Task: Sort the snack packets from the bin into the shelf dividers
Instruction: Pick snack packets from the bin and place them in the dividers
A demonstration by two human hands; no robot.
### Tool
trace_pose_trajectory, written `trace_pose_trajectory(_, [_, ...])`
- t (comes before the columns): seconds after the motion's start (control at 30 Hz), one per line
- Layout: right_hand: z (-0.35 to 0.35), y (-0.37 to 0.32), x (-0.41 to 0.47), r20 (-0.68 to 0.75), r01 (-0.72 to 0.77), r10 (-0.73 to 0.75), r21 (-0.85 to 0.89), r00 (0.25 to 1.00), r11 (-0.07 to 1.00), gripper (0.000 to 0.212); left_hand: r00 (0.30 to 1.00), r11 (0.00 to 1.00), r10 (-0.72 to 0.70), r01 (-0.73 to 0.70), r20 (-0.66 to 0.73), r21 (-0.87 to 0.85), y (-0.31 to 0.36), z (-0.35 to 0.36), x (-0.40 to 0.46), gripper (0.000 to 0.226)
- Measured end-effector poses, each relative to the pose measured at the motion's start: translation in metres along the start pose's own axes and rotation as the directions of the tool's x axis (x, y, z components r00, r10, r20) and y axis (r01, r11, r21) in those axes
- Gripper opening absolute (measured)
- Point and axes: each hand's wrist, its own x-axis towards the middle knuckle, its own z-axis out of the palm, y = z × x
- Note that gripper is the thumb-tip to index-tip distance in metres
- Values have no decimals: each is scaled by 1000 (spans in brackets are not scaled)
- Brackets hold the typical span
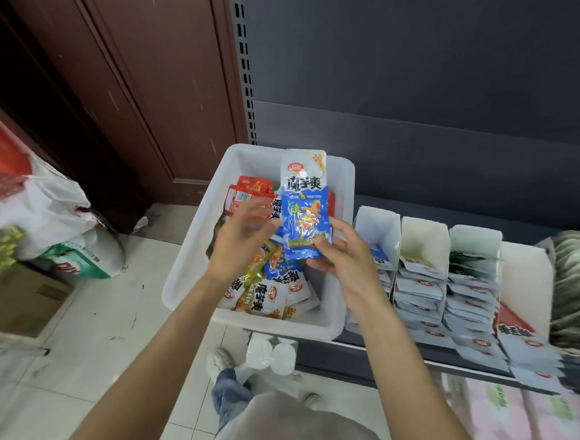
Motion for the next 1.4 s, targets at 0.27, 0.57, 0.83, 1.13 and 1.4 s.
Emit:
trace_pose_trajectory(0.27, [-48,-16,-11,-119,159,-181,-172,976,972,22,970,949,37,41,240,-313,51,57,1,19])
trace_pose_trajectory(0.57, [-106,-34,-6,-173,273,-547,-721,819,637,17,863,884,397,-451,311,122,57,118,16,16])
trace_pose_trajectory(0.83, [-115,-17,-4,96,299,-603,-922,792,245,14,776,750,505,-612,378,253,37,107,12,16])
trace_pose_trajectory(1.13, [-115,0,0,168,159,-496,-985,852,-61,12,726,363,288,-686,625,630,16,109,6,25])
trace_pose_trajectory(1.4, [-62,-19,-12,215,429,-472,-804,855,412,22,856,660,476,-499,202,561,-6,37,-5,23])
